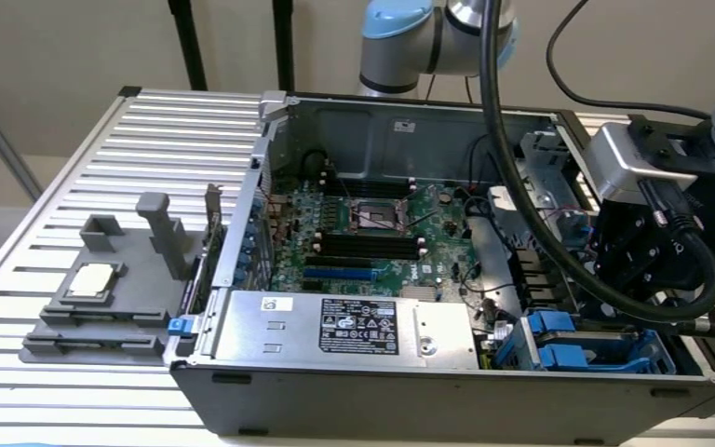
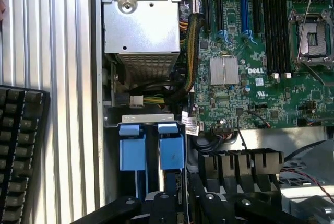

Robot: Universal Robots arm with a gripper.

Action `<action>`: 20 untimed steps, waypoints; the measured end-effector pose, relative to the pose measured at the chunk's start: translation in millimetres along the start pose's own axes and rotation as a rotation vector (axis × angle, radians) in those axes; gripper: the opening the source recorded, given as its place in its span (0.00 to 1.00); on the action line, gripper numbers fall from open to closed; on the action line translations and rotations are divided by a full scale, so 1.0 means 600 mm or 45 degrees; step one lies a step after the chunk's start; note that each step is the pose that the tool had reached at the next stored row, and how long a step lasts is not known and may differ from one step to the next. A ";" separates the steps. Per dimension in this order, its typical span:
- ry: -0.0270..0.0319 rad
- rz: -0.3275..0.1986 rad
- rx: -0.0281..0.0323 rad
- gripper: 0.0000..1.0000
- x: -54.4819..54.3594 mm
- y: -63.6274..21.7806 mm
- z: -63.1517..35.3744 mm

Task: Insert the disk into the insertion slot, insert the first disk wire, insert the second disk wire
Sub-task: 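Insert the second disk wire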

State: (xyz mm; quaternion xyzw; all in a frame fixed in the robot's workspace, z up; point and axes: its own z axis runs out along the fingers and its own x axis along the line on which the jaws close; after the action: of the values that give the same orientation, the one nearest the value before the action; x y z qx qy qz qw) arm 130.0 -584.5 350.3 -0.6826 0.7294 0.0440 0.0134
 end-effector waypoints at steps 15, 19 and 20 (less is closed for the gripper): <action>0.0017 0.000 0.0064 0.25 -0.022 0.028 -0.053; 0.0023 0.000 0.0064 0.25 -0.026 0.014 -0.054; 0.0024 0.000 0.0064 0.25 -0.027 0.013 -0.054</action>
State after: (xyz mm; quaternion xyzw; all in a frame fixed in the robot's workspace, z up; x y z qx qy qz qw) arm 124.8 -570.4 384.0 -0.6827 0.7294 0.0415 0.0144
